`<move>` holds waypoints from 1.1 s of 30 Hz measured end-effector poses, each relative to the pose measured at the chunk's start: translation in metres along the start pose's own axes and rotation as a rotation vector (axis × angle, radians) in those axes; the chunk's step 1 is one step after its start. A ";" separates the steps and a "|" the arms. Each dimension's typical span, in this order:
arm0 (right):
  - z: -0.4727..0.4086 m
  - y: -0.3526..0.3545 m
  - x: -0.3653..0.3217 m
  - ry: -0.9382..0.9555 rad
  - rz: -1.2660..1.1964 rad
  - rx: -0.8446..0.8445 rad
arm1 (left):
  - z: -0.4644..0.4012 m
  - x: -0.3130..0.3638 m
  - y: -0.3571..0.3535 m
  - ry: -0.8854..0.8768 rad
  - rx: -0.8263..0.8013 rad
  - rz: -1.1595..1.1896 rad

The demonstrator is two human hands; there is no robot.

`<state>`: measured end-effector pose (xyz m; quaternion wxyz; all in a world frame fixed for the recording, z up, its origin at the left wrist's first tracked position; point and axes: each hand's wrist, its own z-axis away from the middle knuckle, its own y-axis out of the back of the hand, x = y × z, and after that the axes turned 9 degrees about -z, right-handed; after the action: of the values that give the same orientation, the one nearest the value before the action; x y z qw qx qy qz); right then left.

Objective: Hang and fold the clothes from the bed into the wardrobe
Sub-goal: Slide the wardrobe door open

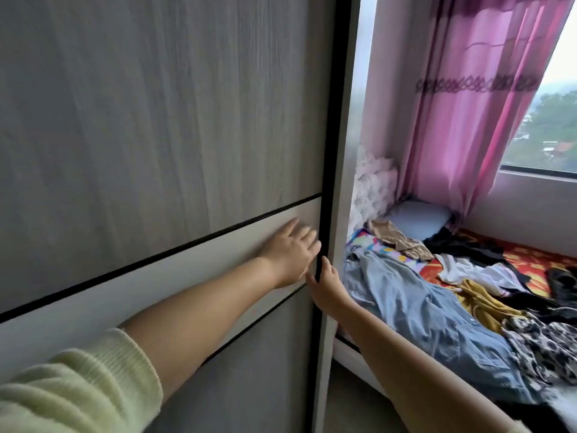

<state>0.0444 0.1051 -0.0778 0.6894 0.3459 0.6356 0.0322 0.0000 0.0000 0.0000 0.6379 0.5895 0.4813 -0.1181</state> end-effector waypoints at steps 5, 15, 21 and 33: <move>-0.031 -0.020 0.009 -0.104 -0.185 0.017 | -0.037 0.000 -0.006 -0.088 -0.033 -0.245; -0.044 -0.021 0.018 -0.114 -0.436 -0.021 | -0.058 -0.003 -0.007 -0.139 -0.087 -0.348; -0.035 -0.025 0.023 -0.014 -0.404 -0.038 | -0.065 -0.003 0.002 -0.114 -0.106 -0.384; 0.005 -0.045 0.010 0.134 -0.192 -0.095 | -0.002 -0.009 0.014 -0.028 -0.144 -0.419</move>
<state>0.0327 0.0740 -0.1103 0.6608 0.2473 0.7084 0.0190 0.0041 0.0020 0.0157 0.6465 0.4280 0.5915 -0.2216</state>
